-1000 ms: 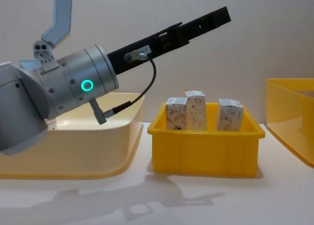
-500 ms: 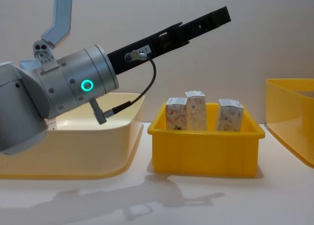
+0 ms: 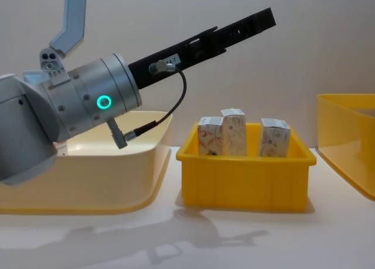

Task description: Bimanual collaborative sorting of washing and personal care products

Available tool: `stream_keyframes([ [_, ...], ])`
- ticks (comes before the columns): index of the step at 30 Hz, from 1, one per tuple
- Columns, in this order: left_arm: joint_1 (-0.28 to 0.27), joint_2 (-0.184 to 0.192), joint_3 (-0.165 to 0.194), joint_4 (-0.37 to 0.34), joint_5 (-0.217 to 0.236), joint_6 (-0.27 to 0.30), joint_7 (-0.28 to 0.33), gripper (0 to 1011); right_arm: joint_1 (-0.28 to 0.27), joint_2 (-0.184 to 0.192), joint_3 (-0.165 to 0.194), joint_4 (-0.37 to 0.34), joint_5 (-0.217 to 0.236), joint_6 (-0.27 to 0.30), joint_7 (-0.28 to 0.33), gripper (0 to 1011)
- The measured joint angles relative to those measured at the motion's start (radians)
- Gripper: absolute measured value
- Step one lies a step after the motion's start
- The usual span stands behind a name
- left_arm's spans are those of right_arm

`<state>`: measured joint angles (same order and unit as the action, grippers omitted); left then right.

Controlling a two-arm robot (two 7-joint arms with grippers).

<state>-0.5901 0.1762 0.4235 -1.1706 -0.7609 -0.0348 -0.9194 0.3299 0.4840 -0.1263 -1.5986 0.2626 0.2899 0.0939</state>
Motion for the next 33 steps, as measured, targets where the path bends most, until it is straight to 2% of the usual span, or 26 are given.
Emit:
stream_keyframes([
  [7,0.000,0.000,0.000,0.000,0.000,0.000,0.000,1003,-0.033,0.010,0.010,-0.035,0.005,-0.023,0.021,1001],
  [15,0.005,0.002,0.000,-0.007,0.008,0.000,0.013,1003,-0.043,0.006,0.008,-0.039,0.005,-0.030,0.021,1001],
  [33,0.097,0.056,0.008,-0.125,0.153,0.013,0.248,1003,-0.214,-0.081,-0.053,-0.113,0.017,-0.158,-0.006,1001],
])
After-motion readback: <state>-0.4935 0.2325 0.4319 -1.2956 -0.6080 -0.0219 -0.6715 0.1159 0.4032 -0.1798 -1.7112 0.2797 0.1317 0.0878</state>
